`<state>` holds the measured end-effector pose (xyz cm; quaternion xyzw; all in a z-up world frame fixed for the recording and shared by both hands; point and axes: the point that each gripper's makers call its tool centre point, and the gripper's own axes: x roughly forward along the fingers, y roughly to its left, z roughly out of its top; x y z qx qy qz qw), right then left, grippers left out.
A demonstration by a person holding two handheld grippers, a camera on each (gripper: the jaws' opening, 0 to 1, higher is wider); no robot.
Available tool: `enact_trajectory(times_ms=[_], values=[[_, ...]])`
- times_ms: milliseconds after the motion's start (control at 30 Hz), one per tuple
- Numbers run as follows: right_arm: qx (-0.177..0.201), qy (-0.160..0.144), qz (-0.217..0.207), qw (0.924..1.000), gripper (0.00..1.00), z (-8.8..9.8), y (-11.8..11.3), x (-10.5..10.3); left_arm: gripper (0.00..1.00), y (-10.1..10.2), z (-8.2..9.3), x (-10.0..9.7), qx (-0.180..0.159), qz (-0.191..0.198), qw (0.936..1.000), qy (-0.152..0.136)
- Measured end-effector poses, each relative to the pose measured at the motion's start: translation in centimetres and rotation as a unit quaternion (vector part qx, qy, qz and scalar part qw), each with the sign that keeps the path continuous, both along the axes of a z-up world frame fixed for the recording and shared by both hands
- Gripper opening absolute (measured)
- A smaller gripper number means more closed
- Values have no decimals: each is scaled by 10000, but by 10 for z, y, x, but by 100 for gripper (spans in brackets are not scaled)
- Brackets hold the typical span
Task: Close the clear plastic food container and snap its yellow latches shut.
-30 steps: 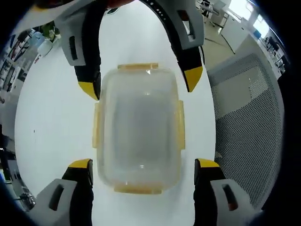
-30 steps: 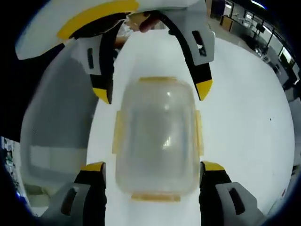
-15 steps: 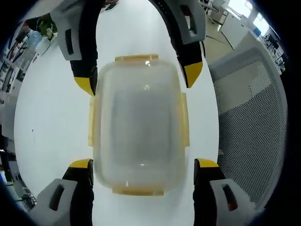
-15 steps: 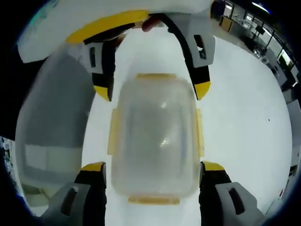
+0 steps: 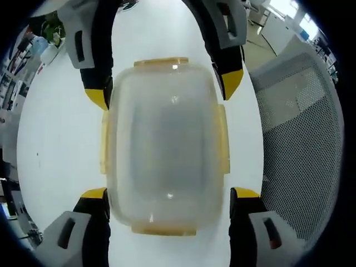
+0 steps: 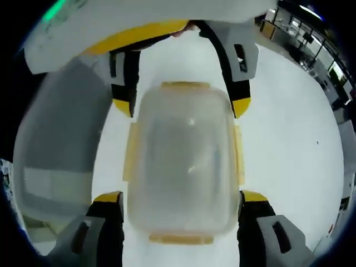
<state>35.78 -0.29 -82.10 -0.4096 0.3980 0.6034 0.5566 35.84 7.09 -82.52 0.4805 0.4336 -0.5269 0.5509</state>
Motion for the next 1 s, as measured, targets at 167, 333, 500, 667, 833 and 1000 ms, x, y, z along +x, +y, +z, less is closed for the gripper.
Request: enact_trajectory(times_ms=[167, 333, 500, 667, 833, 1000], values=[[-1, -29, -10, 10000, 84, -2, 0, 2, 89, -2, -4, 5, -68, 143, 9999, -69], [102, 5, -22, 9999, 83, -3, 0, 2, 87, -3, -5, 6, -89, 215, 9997, -45], [3, -1, -56, 10000, 83, -5, 1, 2, 86, -3, -6, 6, -98, 239, 9997, -33], [42, -10, -78, 10000, 83, -4, 1, 2, 86, -2, -5, 6, -59, 225, 9997, -27], [64, -12, -90, 9999, 83, -4, 1, 3, 86, -2, -4, 6, -28, 214, 9998, -6], [78, -5, -96, 9999, 84, -6, 2, 3, 86, -2, -5, 6, -23, 220, 9998, -3]])
